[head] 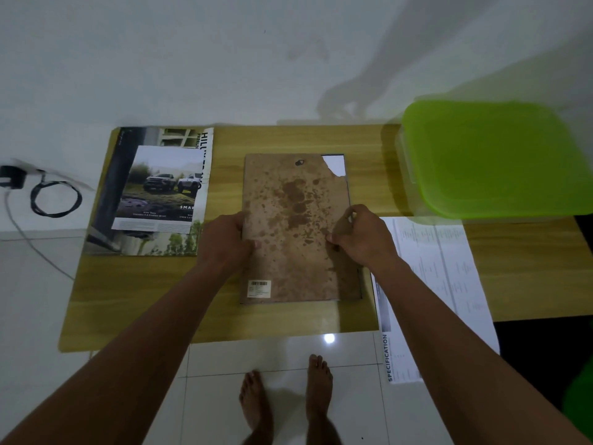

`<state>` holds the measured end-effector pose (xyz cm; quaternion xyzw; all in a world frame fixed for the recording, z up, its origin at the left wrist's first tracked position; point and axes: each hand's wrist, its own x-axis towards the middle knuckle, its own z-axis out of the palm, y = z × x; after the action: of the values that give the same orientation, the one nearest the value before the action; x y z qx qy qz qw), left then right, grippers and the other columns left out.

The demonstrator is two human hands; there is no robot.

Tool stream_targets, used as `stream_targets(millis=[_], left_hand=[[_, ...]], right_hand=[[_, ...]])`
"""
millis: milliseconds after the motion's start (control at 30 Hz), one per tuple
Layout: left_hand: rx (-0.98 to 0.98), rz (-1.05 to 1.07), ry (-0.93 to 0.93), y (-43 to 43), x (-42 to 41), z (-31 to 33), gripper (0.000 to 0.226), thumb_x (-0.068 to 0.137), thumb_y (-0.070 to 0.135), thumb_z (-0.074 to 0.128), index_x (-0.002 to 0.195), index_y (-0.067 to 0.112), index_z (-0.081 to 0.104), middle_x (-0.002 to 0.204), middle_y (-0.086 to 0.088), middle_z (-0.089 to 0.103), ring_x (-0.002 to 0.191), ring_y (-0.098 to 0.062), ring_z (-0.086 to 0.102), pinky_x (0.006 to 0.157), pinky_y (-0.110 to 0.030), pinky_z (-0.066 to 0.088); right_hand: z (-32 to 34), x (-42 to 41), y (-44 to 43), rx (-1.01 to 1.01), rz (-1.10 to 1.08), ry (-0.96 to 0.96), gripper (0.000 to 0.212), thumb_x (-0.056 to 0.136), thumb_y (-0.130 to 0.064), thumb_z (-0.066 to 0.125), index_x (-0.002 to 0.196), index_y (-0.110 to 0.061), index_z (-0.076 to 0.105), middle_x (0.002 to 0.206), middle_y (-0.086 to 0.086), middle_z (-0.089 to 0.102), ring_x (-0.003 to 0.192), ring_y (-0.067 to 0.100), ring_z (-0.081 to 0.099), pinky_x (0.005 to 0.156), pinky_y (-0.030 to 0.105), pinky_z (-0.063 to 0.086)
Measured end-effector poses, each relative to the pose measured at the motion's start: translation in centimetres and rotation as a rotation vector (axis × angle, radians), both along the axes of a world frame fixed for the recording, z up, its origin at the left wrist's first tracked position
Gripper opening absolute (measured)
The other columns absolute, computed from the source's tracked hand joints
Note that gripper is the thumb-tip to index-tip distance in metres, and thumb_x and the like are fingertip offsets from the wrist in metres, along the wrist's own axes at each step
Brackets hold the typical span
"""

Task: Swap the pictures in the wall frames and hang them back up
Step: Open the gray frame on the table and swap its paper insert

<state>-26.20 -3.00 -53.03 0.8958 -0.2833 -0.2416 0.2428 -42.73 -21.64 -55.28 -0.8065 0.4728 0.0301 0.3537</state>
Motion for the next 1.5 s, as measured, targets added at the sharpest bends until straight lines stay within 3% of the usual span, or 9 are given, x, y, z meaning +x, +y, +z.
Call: stream_targets(millis=[233,533,733,867,1000,1233,1367,1500], left_hand=[[0.026,0.050,-0.056,-0.3,-0.4,-0.4,0.042,0.080,0.021,0.070,0.122,0.023,0.067,0.104,-0.002,0.073,0.090,-0.025,0.068,0.074,-0.032,0.052],[0.024,0.144,0.046,-0.9,-0.8,-0.2,0.039,0.080,0.018,0.063,0.118,0.014,0.070,0.101,-0.007,0.074,0.087,-0.026,0.068,0.079,-0.040,0.058],[-0.062,0.267,0.191,-0.8,-0.6,0.2,0.038,0.077,0.009,0.061,0.112,0.015,0.072,0.096,-0.004,0.074,0.079,-0.021,0.069,0.076,-0.041,0.059],[-0.092,0.330,0.235,-0.9,-0.3,0.4,0.033,0.076,0.007,0.062,0.106,0.014,0.074,0.081,0.001,0.071,0.075,-0.021,0.069,0.077,-0.042,0.059],[-0.147,0.437,0.340,-1.2,-0.1,0.8,0.030,0.080,0.001,0.063,0.108,0.008,0.073,0.072,0.005,0.065,0.066,-0.015,0.064,0.068,-0.031,0.058],[-0.228,0.507,0.430,-1.1,0.1,1.3,0.032,0.081,-0.005,0.062,0.109,0.007,0.071,0.079,0.002,0.065,0.067,-0.015,0.063,0.054,-0.025,0.054],[-0.294,0.507,0.386,-0.6,0.3,1.1,0.045,0.068,-0.014,0.064,0.105,0.011,0.072,0.085,0.003,0.070,0.073,-0.018,0.068,0.063,-0.033,0.060],[-0.375,0.513,0.456,-0.3,0.3,1.1,0.044,0.070,-0.018,0.064,0.090,0.021,0.068,0.086,0.005,0.071,0.078,-0.012,0.068,0.063,-0.028,0.059]], right_hand=[[-0.2,0.2,0.0,-0.050,0.024,0.025,0.054,0.077,-0.035,0.080,0.120,-0.015,0.054,0.115,0.005,0.063,0.104,0.027,0.061,0.083,0.034,0.050],[0.1,0.6,0.2,-0.039,0.016,0.039,0.048,0.082,-0.030,0.075,0.121,-0.013,0.054,0.116,0.007,0.063,0.103,0.026,0.061,0.084,0.034,0.051],[0.4,0.8,0.2,-0.030,0.029,0.029,0.055,0.080,-0.033,0.077,0.124,-0.013,0.052,0.119,0.007,0.062,0.105,0.026,0.060,0.084,0.034,0.050],[0.4,0.8,0.2,-0.039,0.036,0.034,0.056,0.078,-0.036,0.079,0.122,-0.014,0.053,0.118,0.005,0.062,0.105,0.026,0.060,0.084,0.034,0.049],[0.2,0.8,0.2,-0.029,0.029,0.028,0.052,0.076,-0.037,0.080,0.118,-0.015,0.056,0.115,0.004,0.063,0.102,0.025,0.060,0.079,0.030,0.046],[0.0,1.1,0.1,0.012,0.036,0.025,0.059,0.072,-0.039,0.084,0.117,-0.016,0.054,0.116,0.006,0.060,0.102,0.025,0.058,0.078,0.033,0.047],[0.1,1.2,0.2,0.053,0.003,0.003,0.063,0.068,-0.041,0.085,0.118,-0.019,0.053,0.118,0.005,0.059,0.104,0.026,0.058,0.086,0.041,0.053],[0.4,1.3,0.2,0.119,-0.034,-0.022,0.073,0.056,-0.051,0.083,0.118,-0.025,0.052,0.119,0.002,0.060,0.105,0.025,0.060,0.089,0.047,0.054]])
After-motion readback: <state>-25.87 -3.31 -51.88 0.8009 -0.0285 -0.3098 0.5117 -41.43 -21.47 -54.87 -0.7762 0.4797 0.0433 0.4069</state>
